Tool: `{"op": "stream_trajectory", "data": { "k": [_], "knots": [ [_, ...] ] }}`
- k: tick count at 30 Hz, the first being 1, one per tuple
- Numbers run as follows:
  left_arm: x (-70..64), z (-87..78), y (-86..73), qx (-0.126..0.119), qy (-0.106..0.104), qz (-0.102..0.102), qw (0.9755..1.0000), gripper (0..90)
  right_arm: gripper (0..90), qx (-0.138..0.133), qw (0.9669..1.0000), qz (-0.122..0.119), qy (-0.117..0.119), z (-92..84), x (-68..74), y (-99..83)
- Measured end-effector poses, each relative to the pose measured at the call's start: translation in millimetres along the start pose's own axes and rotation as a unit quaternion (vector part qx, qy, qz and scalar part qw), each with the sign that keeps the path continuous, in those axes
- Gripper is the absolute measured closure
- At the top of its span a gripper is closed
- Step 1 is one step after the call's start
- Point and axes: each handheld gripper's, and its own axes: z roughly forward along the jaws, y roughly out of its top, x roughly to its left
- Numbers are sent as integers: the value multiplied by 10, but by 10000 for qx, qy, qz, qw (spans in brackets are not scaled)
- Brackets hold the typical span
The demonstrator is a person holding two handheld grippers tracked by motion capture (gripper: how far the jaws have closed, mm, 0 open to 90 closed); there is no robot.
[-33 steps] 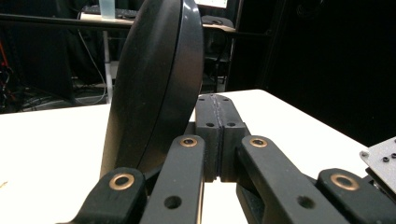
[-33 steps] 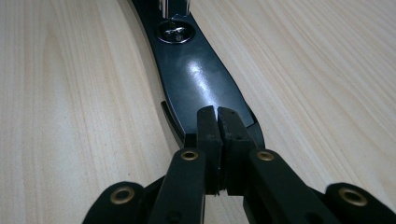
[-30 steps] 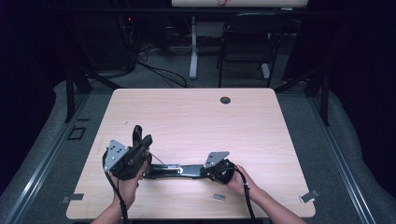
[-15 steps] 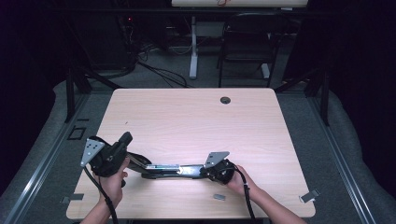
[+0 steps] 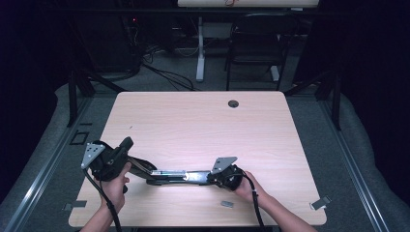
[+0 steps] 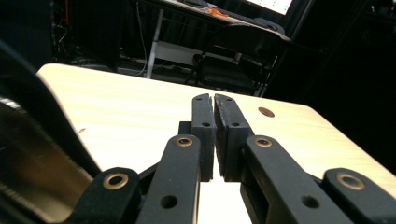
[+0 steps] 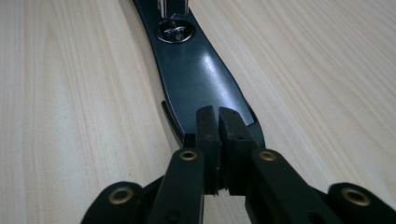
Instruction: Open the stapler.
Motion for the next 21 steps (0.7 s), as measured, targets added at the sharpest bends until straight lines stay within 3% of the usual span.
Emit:
{"op": "stream_trajectory", "data": {
  "k": [9, 12, 14, 17, 18, 19, 21],
  "knots": [
    [-67, 44, -12, 167, -217, 368, 9989, 787, 851, -31, 10000, 27, 1, 0, -13, -7],
    [-106, 72, -23, 372, -428, 494, 9972, 713, 840, -10, 10000, 32, 0, -4, -17, -7],
    [-145, 97, -30, 564, -596, 659, 9944, 689, 838, -7, 10000, 35, -1, -4, -16, -7],
    [-237, 126, -33, 813, -810, 999, 9884, 592, 832, -4, 10000, 39, -10, -5, -18, -8],
    [-313, 143, -39, 1021, -952, 1147, 9835, 506, 833, 3, 10000, 48, -5, -6, -20, -9],
    [-313, 143, -39, 1021, -952, 1147, 9835, 464, 833, 3, 10000, 48, -5, -6, -20, -9],
    [-364, 148, -50, 1177, -1119, 1198, 9794, 432, 833, -19, 10000, 51, 13, -5, -25, -12]
  ]
}}
